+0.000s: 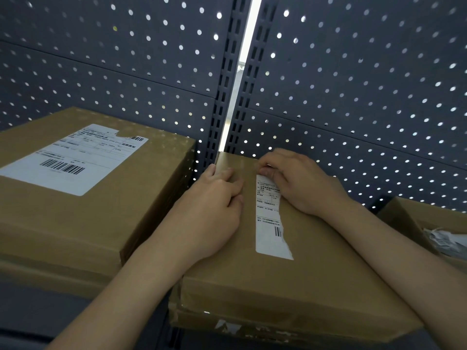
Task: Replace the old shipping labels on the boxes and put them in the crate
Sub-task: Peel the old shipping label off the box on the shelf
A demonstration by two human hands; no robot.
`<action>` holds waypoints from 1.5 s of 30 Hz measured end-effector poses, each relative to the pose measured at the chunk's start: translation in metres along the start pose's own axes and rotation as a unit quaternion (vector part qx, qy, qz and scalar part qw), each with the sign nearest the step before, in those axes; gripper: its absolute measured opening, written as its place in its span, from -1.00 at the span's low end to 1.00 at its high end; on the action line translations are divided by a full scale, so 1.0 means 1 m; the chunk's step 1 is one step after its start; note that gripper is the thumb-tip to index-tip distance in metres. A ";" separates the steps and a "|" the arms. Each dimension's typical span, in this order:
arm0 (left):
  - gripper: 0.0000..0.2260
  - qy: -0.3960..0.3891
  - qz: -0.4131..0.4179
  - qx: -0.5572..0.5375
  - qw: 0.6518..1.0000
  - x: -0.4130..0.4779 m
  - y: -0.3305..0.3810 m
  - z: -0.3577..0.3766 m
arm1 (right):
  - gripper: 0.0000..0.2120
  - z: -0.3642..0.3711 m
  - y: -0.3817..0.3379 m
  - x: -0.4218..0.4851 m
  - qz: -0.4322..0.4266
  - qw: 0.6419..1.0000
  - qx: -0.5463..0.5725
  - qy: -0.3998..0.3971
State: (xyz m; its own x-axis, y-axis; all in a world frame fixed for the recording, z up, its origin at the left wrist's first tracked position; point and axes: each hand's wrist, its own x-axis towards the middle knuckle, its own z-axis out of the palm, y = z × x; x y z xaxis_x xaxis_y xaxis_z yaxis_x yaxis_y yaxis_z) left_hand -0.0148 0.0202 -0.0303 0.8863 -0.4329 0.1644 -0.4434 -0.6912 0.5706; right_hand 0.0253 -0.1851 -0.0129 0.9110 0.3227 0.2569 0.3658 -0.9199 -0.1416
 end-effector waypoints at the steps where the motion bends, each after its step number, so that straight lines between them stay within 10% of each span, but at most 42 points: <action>1: -0.66 -0.001 -0.002 0.002 1.000 0.000 0.000 0.000 | -0.85 0.000 0.000 0.000 -0.001 1.000 -0.003 -0.001; 45: -0.65 0.005 -0.002 0.006 1.000 0.002 -0.002 0.003 | -0.86 -0.001 -0.002 0.001 -0.019 1.000 -0.004 -0.010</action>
State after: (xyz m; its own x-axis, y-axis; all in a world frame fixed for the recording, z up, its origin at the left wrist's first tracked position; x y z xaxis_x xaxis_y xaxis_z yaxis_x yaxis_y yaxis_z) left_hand -0.0129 0.0194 -0.0333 0.8896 -0.4238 0.1702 -0.4409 -0.6998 0.5621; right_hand 0.0256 -0.1827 -0.0114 0.9001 0.3616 0.2430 0.3985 -0.9087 -0.1240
